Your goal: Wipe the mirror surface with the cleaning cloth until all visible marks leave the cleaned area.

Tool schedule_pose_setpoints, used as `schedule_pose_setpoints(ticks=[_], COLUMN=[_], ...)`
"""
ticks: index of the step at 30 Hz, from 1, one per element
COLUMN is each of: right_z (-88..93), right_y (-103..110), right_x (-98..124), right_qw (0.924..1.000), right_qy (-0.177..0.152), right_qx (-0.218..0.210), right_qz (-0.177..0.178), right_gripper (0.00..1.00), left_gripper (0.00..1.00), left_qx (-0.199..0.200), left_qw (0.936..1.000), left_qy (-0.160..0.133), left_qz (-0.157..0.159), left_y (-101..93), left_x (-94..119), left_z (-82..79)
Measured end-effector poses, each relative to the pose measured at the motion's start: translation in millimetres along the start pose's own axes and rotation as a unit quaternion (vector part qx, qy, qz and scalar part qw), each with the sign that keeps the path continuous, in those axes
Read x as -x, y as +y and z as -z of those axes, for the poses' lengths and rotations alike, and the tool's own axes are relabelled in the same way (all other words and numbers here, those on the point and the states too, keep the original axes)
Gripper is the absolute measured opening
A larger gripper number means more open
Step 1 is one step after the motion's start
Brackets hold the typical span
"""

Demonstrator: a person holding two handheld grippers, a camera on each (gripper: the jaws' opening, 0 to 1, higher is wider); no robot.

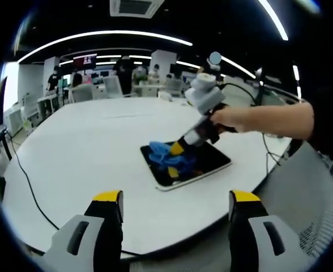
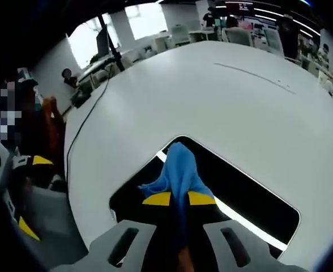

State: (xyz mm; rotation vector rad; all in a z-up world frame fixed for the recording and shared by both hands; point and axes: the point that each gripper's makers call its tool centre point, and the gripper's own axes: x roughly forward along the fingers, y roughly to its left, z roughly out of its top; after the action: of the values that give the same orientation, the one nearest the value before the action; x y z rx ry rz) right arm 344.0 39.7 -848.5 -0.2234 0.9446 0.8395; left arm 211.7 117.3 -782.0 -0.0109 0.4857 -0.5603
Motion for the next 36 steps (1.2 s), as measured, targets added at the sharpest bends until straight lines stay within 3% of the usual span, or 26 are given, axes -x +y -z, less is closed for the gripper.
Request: schedule_pose_setpoints(ticks=[36], right_z=[27.8], right_y=[30.9], right_x=[12.1], right_qw=[0.9977], right_qy=[0.035], right_qx=[0.049], right_qz=[-0.032], right_gripper=[0.03], left_gripper=[0.78], left_qx=[-0.001], left_qw=[1.0], left_qy=[-0.004], left_qz=[-0.002], left_y=[-0.2], left_x=[0.6], left_z=[-1.2])
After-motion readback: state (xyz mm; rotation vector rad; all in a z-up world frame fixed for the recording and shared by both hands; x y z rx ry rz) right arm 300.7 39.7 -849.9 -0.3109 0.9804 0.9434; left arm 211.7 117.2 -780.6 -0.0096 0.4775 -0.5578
